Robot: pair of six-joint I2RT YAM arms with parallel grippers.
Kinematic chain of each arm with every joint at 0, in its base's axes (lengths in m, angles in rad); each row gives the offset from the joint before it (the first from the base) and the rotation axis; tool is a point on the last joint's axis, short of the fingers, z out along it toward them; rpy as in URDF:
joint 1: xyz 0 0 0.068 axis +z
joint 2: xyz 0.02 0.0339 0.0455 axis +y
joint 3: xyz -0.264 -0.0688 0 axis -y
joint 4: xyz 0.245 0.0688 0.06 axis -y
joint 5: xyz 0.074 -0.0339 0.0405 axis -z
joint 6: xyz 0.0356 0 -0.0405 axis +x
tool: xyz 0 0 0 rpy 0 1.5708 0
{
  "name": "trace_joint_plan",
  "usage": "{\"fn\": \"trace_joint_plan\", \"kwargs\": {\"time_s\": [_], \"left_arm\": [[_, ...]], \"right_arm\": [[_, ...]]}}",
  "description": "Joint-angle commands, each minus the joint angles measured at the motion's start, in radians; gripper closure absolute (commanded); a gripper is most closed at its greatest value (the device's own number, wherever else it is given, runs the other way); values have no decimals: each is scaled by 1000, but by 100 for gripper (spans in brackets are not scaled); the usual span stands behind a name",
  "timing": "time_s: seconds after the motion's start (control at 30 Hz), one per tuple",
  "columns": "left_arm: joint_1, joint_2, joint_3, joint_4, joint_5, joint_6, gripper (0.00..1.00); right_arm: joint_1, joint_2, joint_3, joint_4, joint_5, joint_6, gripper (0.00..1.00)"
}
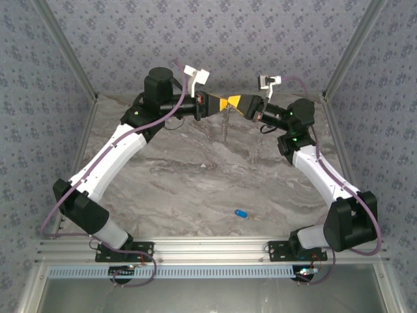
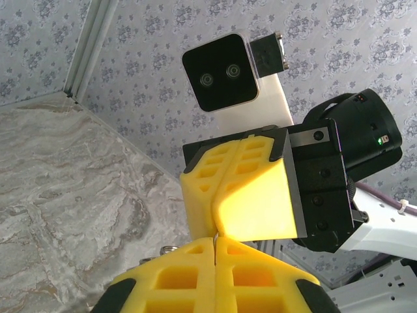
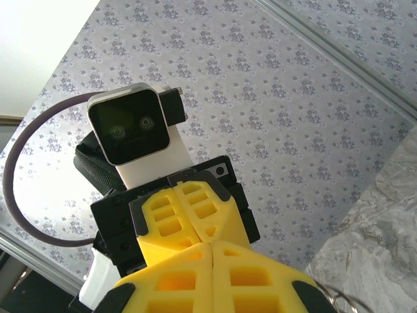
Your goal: Put the keys on the keyring
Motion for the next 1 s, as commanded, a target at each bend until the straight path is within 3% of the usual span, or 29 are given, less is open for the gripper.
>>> {"fn": "trace_joint_plan", "kwargs": {"time_s": [0.0, 0.43, 0.47, 0.6, 0.67, 0.77, 0.97], "left_arm": [[-18, -5, 45, 18, 116, 7, 96], [-25, -1, 45, -61, 88, 76, 100], [-26, -7, 38, -62, 73, 84, 100], [-25, -49, -21, -28, -21, 116, 100], [-24, -77, -67, 15, -62, 120, 100], [-22, -106, -120, 58, -101, 123, 100], [-21, -138, -190, 104, -153, 133, 100]], "right_arm": [[-6, 11, 1, 2, 38, 13, 100], [1, 15, 1, -27, 45, 1, 100], [-3, 14, 0, -27, 50, 5, 97], [-52, -10, -11, -37, 83, 34, 65], [-85, -38, -15, -72, 95, 31, 57], [-131, -86, -22, -172, 102, -7, 50], [-177, -184, -61, -385, 119, -96, 48]]}}
